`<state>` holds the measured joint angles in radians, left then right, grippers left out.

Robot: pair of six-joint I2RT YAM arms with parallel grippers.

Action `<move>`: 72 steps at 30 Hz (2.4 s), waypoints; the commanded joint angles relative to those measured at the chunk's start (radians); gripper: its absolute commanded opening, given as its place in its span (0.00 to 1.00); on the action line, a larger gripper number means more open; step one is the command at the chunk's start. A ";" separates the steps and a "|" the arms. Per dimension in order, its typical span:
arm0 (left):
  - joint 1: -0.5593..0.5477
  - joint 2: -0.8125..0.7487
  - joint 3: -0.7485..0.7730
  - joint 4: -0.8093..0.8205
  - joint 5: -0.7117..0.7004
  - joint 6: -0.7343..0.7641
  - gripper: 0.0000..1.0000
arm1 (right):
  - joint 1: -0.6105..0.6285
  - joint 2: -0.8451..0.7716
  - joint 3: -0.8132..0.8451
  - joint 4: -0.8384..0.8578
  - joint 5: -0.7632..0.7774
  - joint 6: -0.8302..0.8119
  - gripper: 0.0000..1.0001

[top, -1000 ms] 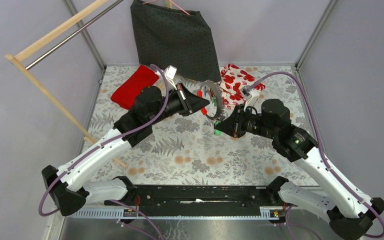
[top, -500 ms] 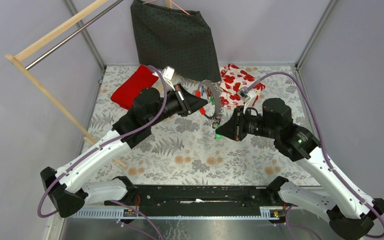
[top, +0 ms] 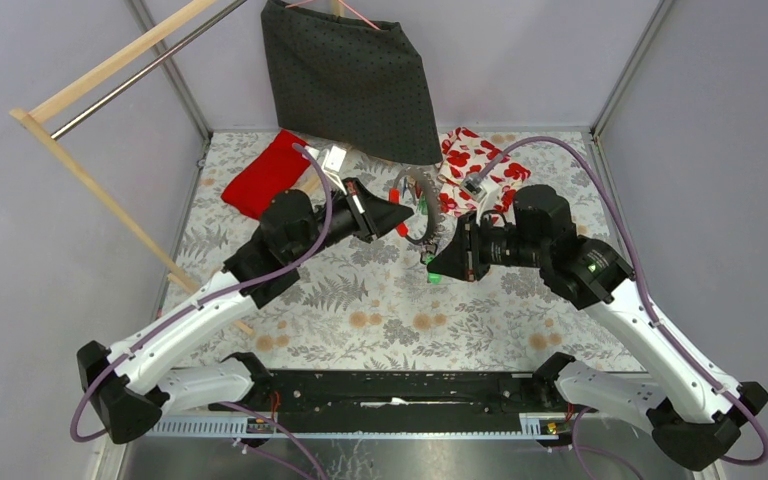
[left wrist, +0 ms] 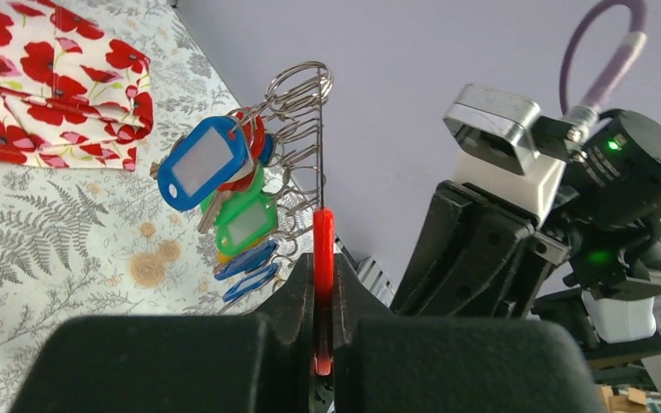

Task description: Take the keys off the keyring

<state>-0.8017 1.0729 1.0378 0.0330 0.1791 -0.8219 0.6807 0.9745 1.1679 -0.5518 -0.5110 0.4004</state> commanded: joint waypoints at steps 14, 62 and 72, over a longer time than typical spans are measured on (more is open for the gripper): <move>-0.044 -0.067 -0.006 0.178 0.051 0.124 0.00 | 0.005 0.039 0.093 -0.033 -0.011 -0.004 0.00; -0.096 -0.089 -0.005 0.171 0.001 0.143 0.00 | 0.005 0.001 0.097 -0.042 0.081 0.021 0.00; -0.094 -0.097 -0.014 0.191 -0.014 0.093 0.00 | 0.005 -0.008 0.079 -0.031 0.062 0.023 0.00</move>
<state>-0.8902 1.0138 1.0203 0.1043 0.1802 -0.6895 0.6807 0.9813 1.2415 -0.6086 -0.4450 0.4168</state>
